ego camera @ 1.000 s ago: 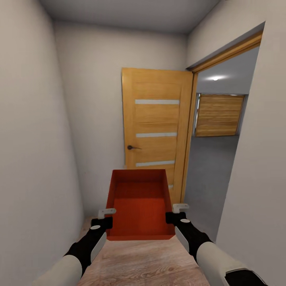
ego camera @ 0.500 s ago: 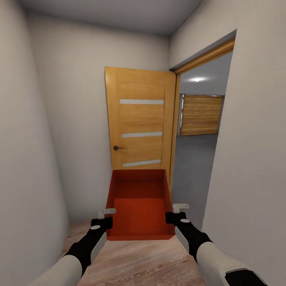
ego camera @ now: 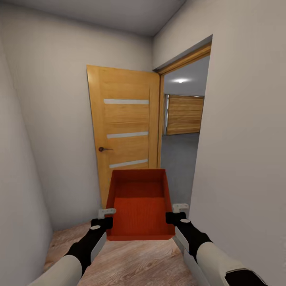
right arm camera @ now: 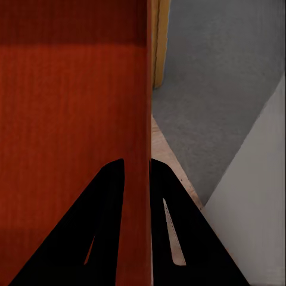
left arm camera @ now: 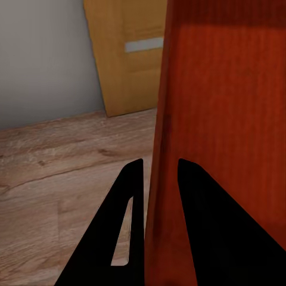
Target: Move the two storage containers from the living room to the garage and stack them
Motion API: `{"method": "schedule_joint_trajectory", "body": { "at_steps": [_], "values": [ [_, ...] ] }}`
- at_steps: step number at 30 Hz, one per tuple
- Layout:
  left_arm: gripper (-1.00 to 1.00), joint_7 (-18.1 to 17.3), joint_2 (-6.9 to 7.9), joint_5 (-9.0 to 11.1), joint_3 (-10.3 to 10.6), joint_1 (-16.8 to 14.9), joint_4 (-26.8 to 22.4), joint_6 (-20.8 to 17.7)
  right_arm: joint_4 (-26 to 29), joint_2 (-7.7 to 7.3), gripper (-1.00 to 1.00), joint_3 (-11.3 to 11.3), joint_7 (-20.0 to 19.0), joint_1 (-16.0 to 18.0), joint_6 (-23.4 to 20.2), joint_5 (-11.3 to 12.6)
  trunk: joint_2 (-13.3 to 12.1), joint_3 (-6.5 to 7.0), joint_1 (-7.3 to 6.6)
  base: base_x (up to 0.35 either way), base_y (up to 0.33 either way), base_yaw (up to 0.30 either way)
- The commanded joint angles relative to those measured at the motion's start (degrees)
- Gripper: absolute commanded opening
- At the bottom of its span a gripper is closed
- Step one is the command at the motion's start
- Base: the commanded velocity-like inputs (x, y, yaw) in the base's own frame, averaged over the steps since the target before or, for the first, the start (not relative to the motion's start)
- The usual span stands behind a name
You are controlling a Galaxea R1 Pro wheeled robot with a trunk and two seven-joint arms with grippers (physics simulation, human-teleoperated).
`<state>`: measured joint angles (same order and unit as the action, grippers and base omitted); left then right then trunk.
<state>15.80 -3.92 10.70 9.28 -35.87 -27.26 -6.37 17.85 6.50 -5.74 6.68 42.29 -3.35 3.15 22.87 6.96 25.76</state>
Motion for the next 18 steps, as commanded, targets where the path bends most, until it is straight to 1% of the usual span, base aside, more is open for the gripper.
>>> {"method": "schedule_joint_trajectory", "body": {
  "at_steps": [1, 4, 8, 18],
  "values": [
    [-1.0, 0.9, 2.87, -0.2, -4.5, 0.0, -0.1, -0.4, 0.2, -0.12, -1.0, 0.2, 0.3, 0.0, -0.3, -0.3, 0.1, -0.02, 0.02, 0.0, 0.0, -0.243],
    [-1.0, 0.9, 2.87, -0.2, -4.6, 0.0, -0.1, -0.5, 0.2, -0.12, -1.0, 0.2, 0.3, 0.0, -0.3, -0.3, 0.1, -0.02, 0.02, 0.056, 0.026, -0.243],
    [-1.0, 0.9, 2.87, -0.2, -4.6, 0.0, 0.0, -0.5, 0.2, -0.12, -1.0, 0.2, 0.3, 0.0, -0.3, -0.3, 0.1, -0.02, 0.02, 0.176, 0.128, -0.243],
    [-1.0, 0.9, 3.04, -0.2, -4.6, 0.0, 0.0, -0.5, 0.2, -0.16, -1.0, 0.2, 0.3, 0.0, -0.3, -0.3, 0.1, -0.02, 0.02, 0.271, 0.167, -0.241]
  ]
}}
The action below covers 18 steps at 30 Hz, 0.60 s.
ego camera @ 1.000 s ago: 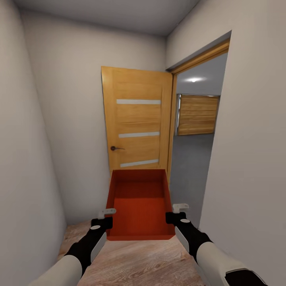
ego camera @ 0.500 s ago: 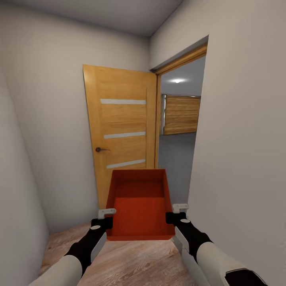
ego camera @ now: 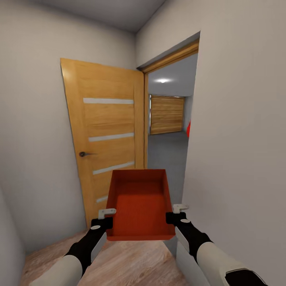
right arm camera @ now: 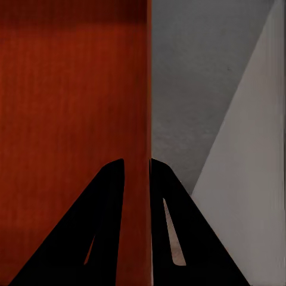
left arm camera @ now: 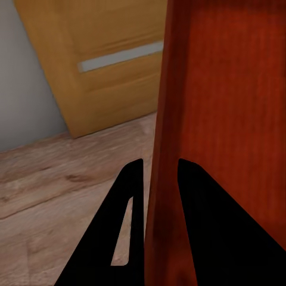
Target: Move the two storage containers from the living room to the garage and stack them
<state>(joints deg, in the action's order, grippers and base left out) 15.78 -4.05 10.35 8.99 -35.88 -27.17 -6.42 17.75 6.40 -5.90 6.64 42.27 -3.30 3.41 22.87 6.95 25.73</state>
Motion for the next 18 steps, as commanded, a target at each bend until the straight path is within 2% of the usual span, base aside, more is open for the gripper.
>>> {"method": "schedule_joint_trajectory", "body": {
  "at_steps": [1, 18],
  "values": [
    [-1.0, 0.9, 3.17, 0.2, -4.3, 0.0, -0.1, -0.4, 0.3, -0.07, -1.0, 0.4, 0.4, 0.0, -0.3, -0.5, 0.0, -0.02, 0.05, 0.292, 0.163, -0.197],
    [-1.0, 0.8, 3.26, 0.2, -4.2, 0.0, -0.1, -0.4, 0.3, -0.06, -1.0, 0.4, 0.3, 0.0, -0.2, -0.5, 0.0, -0.02, 0.05, 0.3, 0.115, -0.016]
  ]
}}
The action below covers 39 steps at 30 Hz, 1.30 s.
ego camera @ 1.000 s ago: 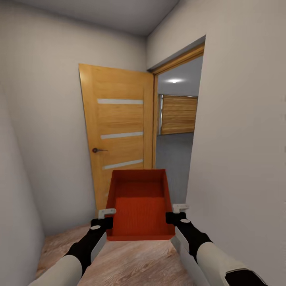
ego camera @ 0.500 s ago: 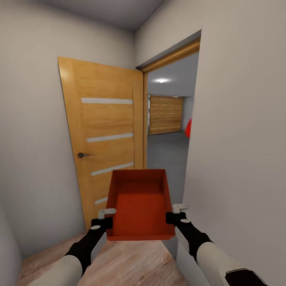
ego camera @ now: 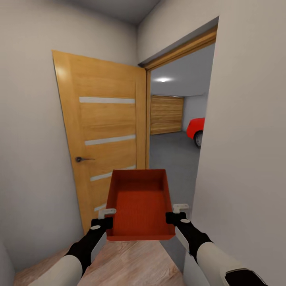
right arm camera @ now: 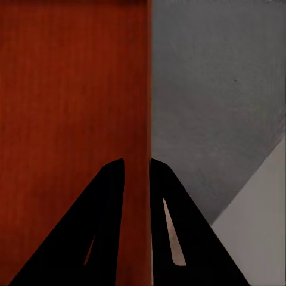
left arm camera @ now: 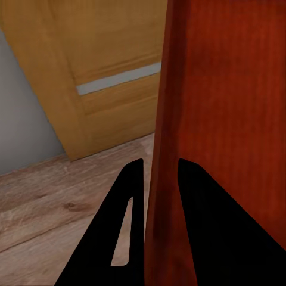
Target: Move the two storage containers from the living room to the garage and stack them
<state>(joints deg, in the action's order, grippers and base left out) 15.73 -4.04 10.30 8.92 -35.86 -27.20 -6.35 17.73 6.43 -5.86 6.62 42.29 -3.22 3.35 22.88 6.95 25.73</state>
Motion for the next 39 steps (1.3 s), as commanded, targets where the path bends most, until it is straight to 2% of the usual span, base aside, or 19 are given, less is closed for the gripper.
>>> {"method": "schedule_joint_trajectory", "body": {
  "at_steps": [1, 9, 28, 39],
  "values": [
    [-1.0, 0.9, 3.25, 0.2, -4.2, 0.0, 0.0, -0.4, 0.3, -0.06, -1.0, 0.3, 0.4, 0.0, -0.3, -0.4, 0.0, -0.02, 0.05, 0.312, 0.085, 0.0],
    [-1.0, 0.9, 3.18, 0.2, -4.2, 0.0, -0.1, -0.4, 0.3, -0.03, -1.0, 0.4, 0.4, 0.0, -0.4, -0.4, 0.0, 0.01, 0.05, 0.312, 0.091, -0.022],
    [-1.0, 1.0, 3.16, 0.2, -4.1, 0.0, -0.2, -0.4, 0.3, 0.07, -1.0, 0.3, 0.4, 0.0, -0.4, -0.4, 0.0, 0.39, 0.05, 0.309, 0.097, -0.226],
    [-1.0, 1.0, 2.99, 0.2, -4.1, 0.0, -0.2, -0.4, 0.3, 0.13, -1.0, 0.3, 0.4, 0.0, -0.4, -0.4, 0.0, 0.61, 0.05, 0.074, 0.01, -0.234]
  ]
}}
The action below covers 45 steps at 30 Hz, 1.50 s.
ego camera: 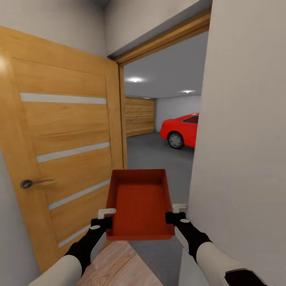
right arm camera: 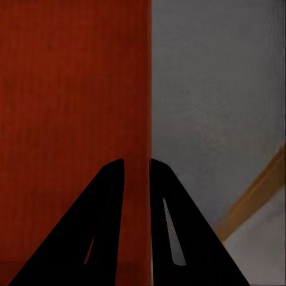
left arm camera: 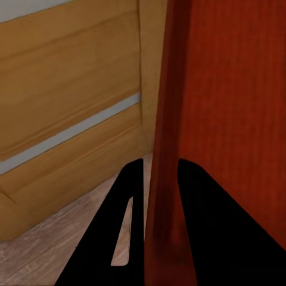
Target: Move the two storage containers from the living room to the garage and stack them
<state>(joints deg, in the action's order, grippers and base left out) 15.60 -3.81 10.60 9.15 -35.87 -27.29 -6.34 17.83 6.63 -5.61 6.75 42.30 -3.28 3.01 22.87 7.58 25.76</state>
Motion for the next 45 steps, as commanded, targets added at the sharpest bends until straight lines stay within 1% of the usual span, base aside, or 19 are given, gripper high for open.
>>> {"method": "schedule_joint_trajectory", "body": {
  "at_steps": [1, 8, 15, 36, 45],
  "values": [
    [-1.0, 1.1, 2.75, -0.1, -4.3, 0.0, -0.1, -0.4, 0.2, -0.06, -1.0, 0.1, 0.3, 0.0, -0.3, -0.1, 0.0, 0.0, 0.02, 0.001, 0.0, -0.235],
    [-1.0, 1.1, 2.75, -0.1, -4.4, 0.0, -0.1, -0.5, 0.2, -0.12, -1.0, 0.1, 0.3, 0.0, -0.3, -0.1, 0.0, 0.14, 0.02, 0.006, 0.001, -0.234],
    [-1.0, 1.1, 2.75, -0.1, -4.5, 0.0, 0.0, -0.5, 0.2, -0.13, -1.0, 0.1, 0.3, 0.0, -0.3, -0.1, 0.0, 0.28, 0.02, 0.179, 0.145, -0.228],
    [-1.0, 1.1, 2.75, -0.1, -4.4, 0.0, -0.1, -0.5, 0.2, -0.1, -1.0, 0.1, 0.3, 0.0, -0.3, -0.1, 0.0, 0.3, 0.02, 0.223, 0.188, -0.015],
    [-1.0, 1.1, 2.75, -0.1, -4.4, 0.0, -0.1, -0.5, 0.2, 0.13, -1.0, 0.1, 0.3, 0.0, -0.3, -0.1, 0.0, 0.3, 0.02, 0.224, 0.188, -0.228]
  ]
}}
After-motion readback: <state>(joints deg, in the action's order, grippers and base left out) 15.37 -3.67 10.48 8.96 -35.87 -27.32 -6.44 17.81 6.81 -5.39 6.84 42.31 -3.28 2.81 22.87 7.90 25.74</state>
